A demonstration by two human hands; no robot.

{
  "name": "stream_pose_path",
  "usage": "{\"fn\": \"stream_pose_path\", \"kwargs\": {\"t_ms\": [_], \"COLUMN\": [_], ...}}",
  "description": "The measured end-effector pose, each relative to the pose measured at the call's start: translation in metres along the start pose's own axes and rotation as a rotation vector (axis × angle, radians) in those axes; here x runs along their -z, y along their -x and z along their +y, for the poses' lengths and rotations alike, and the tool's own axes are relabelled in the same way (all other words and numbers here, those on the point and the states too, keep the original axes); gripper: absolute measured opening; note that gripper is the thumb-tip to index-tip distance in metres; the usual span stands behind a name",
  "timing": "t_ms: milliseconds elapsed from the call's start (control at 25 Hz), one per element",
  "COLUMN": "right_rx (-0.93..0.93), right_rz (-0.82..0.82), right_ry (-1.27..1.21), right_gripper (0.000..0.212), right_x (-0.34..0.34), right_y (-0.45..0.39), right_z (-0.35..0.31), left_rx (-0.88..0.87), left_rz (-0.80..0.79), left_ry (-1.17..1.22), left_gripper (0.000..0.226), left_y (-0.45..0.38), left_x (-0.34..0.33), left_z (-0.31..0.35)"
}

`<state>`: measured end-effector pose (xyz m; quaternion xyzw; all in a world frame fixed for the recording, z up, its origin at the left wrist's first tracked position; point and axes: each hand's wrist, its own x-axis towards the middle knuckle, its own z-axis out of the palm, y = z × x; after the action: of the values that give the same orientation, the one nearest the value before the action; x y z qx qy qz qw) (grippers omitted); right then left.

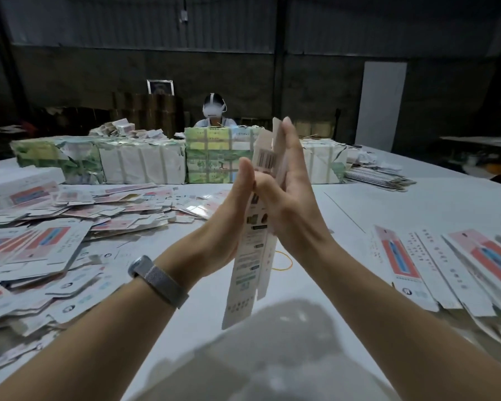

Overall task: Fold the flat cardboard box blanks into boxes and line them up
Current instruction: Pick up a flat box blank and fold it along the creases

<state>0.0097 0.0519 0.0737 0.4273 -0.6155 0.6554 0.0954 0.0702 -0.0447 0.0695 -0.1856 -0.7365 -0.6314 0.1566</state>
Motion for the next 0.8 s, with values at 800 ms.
{"fn": "stream_pose_path", "kwargs": {"t_ms": [800], "right_rx": [0.145], "right_rz": [0.214], "right_ry": [0.477], "right_gripper": [0.044], "right_x": [0.021], "right_y": [-0.005], "right_z": [-0.001], "left_rx": [0.008], "left_rz": [0.355], "left_ry": [-0.095], "left_gripper": [0.017], "left_y": [0.002], "left_x": [0.008], "left_z": [-0.008]}}
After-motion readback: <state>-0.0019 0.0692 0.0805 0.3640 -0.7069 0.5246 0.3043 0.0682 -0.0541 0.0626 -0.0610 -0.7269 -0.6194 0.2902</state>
